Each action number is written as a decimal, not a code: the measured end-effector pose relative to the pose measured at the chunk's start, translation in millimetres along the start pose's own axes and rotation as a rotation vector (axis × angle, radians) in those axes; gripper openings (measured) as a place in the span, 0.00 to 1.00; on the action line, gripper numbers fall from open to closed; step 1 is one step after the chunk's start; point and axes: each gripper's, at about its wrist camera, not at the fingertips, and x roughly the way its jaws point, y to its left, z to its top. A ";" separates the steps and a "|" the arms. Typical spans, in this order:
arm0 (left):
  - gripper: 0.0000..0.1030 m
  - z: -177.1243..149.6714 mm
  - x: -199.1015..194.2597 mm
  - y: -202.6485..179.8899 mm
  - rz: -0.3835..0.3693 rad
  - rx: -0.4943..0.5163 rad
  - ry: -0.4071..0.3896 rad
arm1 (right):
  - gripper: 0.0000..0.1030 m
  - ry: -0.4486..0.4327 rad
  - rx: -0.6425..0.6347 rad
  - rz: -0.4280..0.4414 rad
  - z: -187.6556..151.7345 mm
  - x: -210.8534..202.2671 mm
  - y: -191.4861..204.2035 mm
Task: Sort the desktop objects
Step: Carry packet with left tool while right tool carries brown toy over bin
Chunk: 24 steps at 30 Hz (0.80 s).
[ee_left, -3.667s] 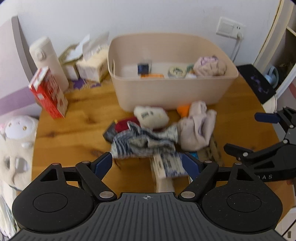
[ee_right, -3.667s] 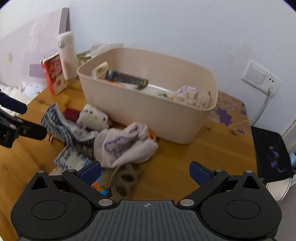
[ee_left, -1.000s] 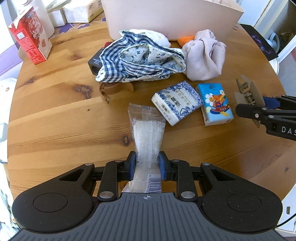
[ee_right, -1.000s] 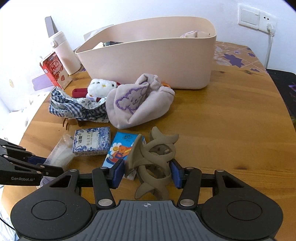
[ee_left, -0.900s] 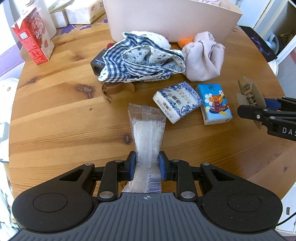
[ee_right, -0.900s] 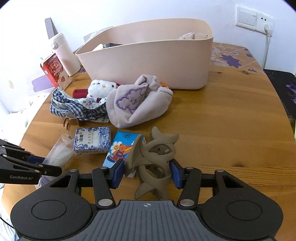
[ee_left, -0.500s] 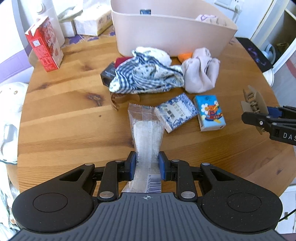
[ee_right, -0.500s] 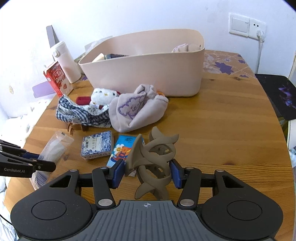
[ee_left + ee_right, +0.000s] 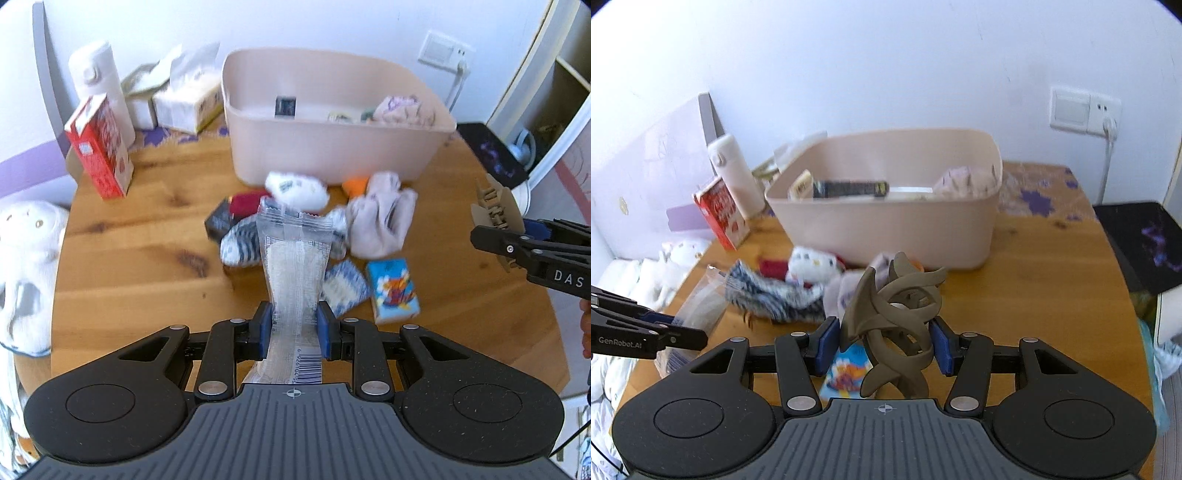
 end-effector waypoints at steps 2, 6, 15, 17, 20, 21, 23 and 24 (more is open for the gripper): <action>0.25 8.0 -2.6 -1.6 -0.004 -0.002 -0.020 | 0.48 -0.018 -0.009 0.005 8.0 -1.4 0.8; 0.25 25.1 -5.0 -5.9 0.000 0.000 -0.055 | 0.48 -0.045 -0.030 0.011 22.3 -1.6 1.0; 0.25 72.1 -0.6 -19.3 0.016 0.015 -0.137 | 0.48 -0.084 -0.072 0.009 57.2 8.0 -10.3; 0.25 84.0 2.9 -22.4 0.023 0.019 -0.154 | 0.48 -0.091 -0.081 0.006 66.5 12.9 -15.2; 0.25 101.6 9.6 -26.4 0.035 0.023 -0.176 | 0.48 -0.104 -0.095 -0.001 81.1 20.1 -23.4; 0.25 106.2 11.6 -27.2 0.039 0.023 -0.181 | 0.48 -0.108 -0.100 -0.002 85.9 22.4 -26.0; 0.25 116.6 15.6 -30.1 0.045 0.016 -0.191 | 0.48 -0.116 -0.112 -0.005 94.7 27.3 -30.7; 0.25 121.3 17.4 -31.9 0.045 0.013 -0.196 | 0.48 -0.119 -0.120 -0.007 98.9 30.0 -33.1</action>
